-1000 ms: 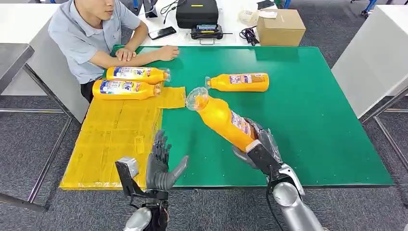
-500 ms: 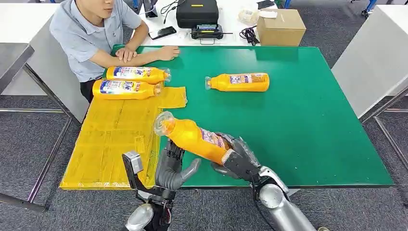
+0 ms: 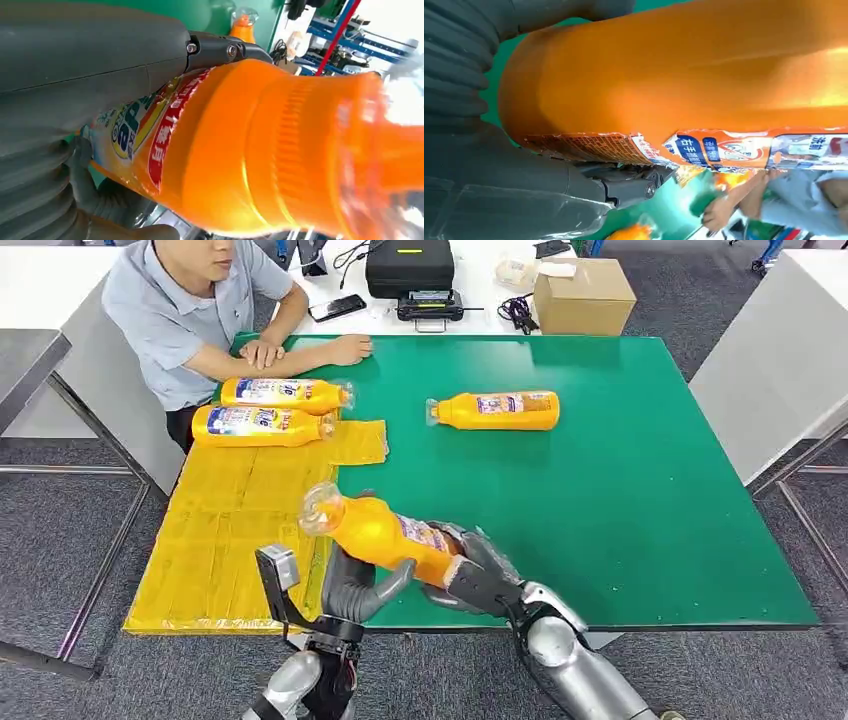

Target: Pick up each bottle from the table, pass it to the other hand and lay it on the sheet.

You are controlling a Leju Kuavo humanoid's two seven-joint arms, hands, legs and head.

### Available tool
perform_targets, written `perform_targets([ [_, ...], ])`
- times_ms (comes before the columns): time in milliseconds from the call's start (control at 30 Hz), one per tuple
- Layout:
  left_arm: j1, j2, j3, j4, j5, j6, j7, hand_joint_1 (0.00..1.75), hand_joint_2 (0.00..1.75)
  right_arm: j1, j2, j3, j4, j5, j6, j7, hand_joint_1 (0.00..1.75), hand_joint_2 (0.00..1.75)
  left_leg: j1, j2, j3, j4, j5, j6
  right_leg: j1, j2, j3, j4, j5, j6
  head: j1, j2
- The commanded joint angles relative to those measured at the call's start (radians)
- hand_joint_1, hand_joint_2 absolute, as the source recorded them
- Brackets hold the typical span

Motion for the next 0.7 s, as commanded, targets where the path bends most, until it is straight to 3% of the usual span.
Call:
perform_targets([
  [33,-0.05,0.005,0.015,0.067,0.011,-0.016,0.0,0.0,1.75,-0.06,0.001,0.057,0.08,-0.024,0.025,-0.007,1.75,1.75,0.001,0.002,0.003,0.0,-0.001,-0.002,0.001,0.002,0.003,-0.001,0.0,-0.002,0.0,0.0],
  [233,-0.054,0.004,0.019,0.027,0.023,-0.038,-0.02,0.0,1.75,-0.063,0.012,0.058,0.092,-0.061,0.053,-0.021,1.75,1.75,0.001,0.002,0.002,0.0,-0.001,-0.002,0.001,0.001,0.002,0.0,0.0,-0.002,0.0,0.0],
  [267,-0.051,0.005,0.017,0.013,0.02,-0.041,-0.03,0.73,1.75,-0.063,0.014,0.056,0.1,-0.065,0.053,-0.022,1.75,1.75,0.001,0.003,0.004,0.0,-0.002,-0.003,0.002,0.002,0.004,0.0,-0.001,-0.003,0.0,0.0],
  [300,-0.046,0.007,0.016,-0.001,0.017,-0.042,-0.045,1.75,1.75,-0.06,0.017,0.052,0.106,-0.073,0.055,-0.024,1.75,1.75,0.001,0.002,0.002,0.0,-0.001,-0.002,0.001,0.001,0.002,0.0,0.0,-0.002,0.0,0.0],
  [533,-0.038,0.013,0.01,-0.022,0.013,-0.048,-0.053,1.75,1.75,-0.059,0.015,0.052,0.114,-0.08,0.06,-0.024,1.69,1.75,0.002,0.002,0.004,0.0,-0.002,-0.003,0.002,0.001,0.004,0.0,-0.001,-0.003,0.0,0.0],
  [567,-0.035,0.014,0.011,-0.03,0.007,-0.048,-0.066,1.75,1.75,-0.065,0.012,0.056,0.127,-0.079,0.066,-0.014,1.33,1.75,0.001,0.002,0.003,0.0,-0.001,-0.002,0.002,0.001,0.003,-0.001,-0.001,-0.002,0.0,0.0],
  [600,-0.035,0.014,0.011,-0.033,0.006,-0.047,-0.069,1.75,1.75,-0.07,0.009,0.061,0.138,-0.077,0.071,-0.005,0.09,1.75,0.001,0.001,0.002,0.0,-0.001,-0.001,0.001,0.001,0.002,0.0,0.0,-0.002,0.0,0.0],
  [633,-0.037,0.015,0.008,-0.037,0.004,-0.046,-0.071,1.75,1.75,-0.077,0.006,0.066,0.158,-0.076,0.072,-0.002,0.0,1.75,0.001,0.002,0.004,0.0,-0.002,-0.002,0.001,0.001,0.003,0.0,-0.001,-0.002,0.0,0.0],
  [700,-0.038,0.016,0.004,-0.04,-0.004,-0.038,-0.076,1.75,1.75,-0.078,0.017,0.057,0.189,-0.095,0.077,-0.004,0.0,1.75,0.001,0.002,0.002,0.0,-0.001,-0.001,0.001,0.001,0.002,-0.001,0.0,-0.002,0.0,0.0],
])
